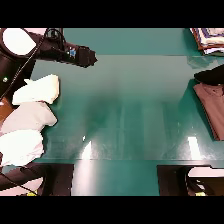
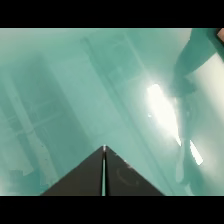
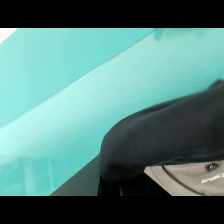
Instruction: Fold the shirts.
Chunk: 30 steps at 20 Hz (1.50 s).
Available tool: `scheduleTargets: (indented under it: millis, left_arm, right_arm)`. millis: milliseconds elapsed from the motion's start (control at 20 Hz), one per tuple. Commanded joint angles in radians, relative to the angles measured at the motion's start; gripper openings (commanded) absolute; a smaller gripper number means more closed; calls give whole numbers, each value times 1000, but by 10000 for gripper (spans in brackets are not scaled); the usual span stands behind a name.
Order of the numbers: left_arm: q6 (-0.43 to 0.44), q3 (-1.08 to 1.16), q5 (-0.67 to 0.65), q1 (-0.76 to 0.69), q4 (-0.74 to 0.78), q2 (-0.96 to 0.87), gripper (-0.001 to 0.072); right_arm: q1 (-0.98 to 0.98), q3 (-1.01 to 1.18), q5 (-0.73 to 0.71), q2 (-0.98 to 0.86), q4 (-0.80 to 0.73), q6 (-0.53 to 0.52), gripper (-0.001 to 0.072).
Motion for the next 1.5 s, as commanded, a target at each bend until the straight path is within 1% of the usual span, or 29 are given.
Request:
scheduleTargets:
  millis: [0, 150, 400, 450, 500, 550, 600, 650, 800, 850, 1000, 1100, 1150, 1400, 1450]
  left_arm:
    - [0, 0, -1, 0, 0, -1, 24]
    - [0, 0, -1, 0, 1, -1, 24]
    - [1, 0, -3, 0, 1, -1, 24]
    - [1, 0, -3, 0, 0, -1, 24]
    - [3, 0, -3, 0, 1, -1, 24]
    - [9, 0, -4, 0, 2, -1, 24]
    - [9, 0, -4, 0, 3, -1, 24]
    - [9, 0, -4, 0, 3, -1, 24]
    - [9, 0, -4, 0, 3, -1, 25]
    - [9, 0, -4, 0, 3, -1, 25]
    - [8, 0, 0, 0, 3, -1, 25]
    - [8, 0, -10, 0, 3, -1, 25]
    - [8, 0, -26, 0, 2, -1, 25]
    - [8, 0, 13, 0, 2, -1, 25]
    - [8, 0, 22, 0, 2, -1, 25]
  right_arm:
    - [-33, 17, 93, 33, -32, -4, 16]
    - [-75, -104, 105, 112, -104, -5, 16]
    - [-146, -397, 172, 250, -315, -13, 19]
    - [-169, -453, 177, 279, -352, -13, 29]
    - [-194, -509, 182, 309, -385, -13, 151]
    - [-219, -558, 178, 336, -403, -12, 350]
    - [-249, -602, 176, 360, -418, -12, 482]
    - [-284, -640, 173, 381, -429, -12, 509]
    - [-363, -709, 168, 429, -420, -10, 509]
    - [-367, -718, 159, 442, -385, -8, 509]
    - [-303, -723, 120, 470, -162, -8, 508]
    - [-178, -723, 106, 482, -46, -9, 507]
    - [-93, -723, 95, 488, -21, -9, 507]
    - [312, -723, 34, 491, -15, -14, 497]
    - [381, -723, 17, 491, -15, -14, 408]
